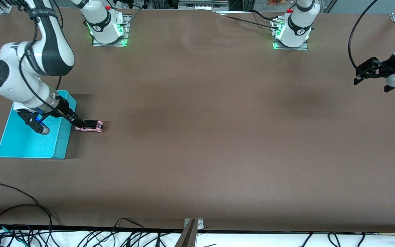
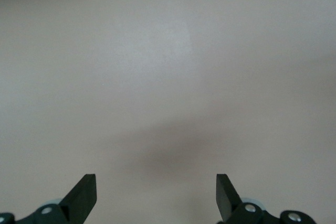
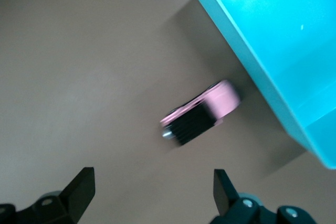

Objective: Wind and store pink jeep toy

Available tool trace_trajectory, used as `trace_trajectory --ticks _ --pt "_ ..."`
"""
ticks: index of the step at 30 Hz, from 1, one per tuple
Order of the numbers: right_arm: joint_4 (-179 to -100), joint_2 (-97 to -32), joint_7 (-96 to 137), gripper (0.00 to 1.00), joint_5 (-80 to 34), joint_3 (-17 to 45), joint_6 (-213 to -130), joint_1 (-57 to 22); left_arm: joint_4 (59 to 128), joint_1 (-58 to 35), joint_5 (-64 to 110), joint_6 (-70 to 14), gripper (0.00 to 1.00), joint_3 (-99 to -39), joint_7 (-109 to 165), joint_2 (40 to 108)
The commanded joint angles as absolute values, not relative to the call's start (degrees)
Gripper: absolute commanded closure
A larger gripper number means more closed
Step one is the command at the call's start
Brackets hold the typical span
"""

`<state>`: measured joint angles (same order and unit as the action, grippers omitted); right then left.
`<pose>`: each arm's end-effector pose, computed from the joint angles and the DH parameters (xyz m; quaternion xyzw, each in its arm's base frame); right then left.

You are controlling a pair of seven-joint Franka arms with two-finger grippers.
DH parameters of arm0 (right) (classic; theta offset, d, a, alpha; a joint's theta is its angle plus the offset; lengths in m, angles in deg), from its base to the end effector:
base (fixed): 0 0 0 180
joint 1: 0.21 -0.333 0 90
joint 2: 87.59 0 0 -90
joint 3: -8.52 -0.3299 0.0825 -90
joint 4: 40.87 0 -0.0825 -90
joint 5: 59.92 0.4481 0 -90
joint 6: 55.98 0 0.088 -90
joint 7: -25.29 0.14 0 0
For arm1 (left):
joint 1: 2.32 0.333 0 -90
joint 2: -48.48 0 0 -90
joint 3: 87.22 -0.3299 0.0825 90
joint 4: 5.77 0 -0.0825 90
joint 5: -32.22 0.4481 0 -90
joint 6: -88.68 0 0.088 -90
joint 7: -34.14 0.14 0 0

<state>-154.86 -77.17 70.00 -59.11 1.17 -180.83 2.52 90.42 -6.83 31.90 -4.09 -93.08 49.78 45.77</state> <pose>0.6441 0.0519 0.3190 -0.9375 0.3475 0.0031 0.0177 0.6052 0.0146 0.5804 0.9922 -0.1243 -0.0055 0.0061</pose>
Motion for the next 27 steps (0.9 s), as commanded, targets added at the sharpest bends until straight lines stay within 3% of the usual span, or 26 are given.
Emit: trace_trajectory --ticks 1,13,27 --pt "-160.0 -76.0 78.2 0.00 -59.8 0.9 -188.2 3.0 91.6 -4.2 33.1 -4.0 0.00 -89.6 48.3 44.6" --pt "-161.8 -69.9 85.6 0.00 -59.8 5.8 -197.0 3.9 87.6 -4.4 33.0 0.5 0.00 -89.3 47.9 45.8" --pt "-161.8 -63.9 94.9 0.00 -60.0 6.1 -204.2 4.3 86.6 -3.9 29.8 2.5 0.00 -89.7 47.2 46.8"
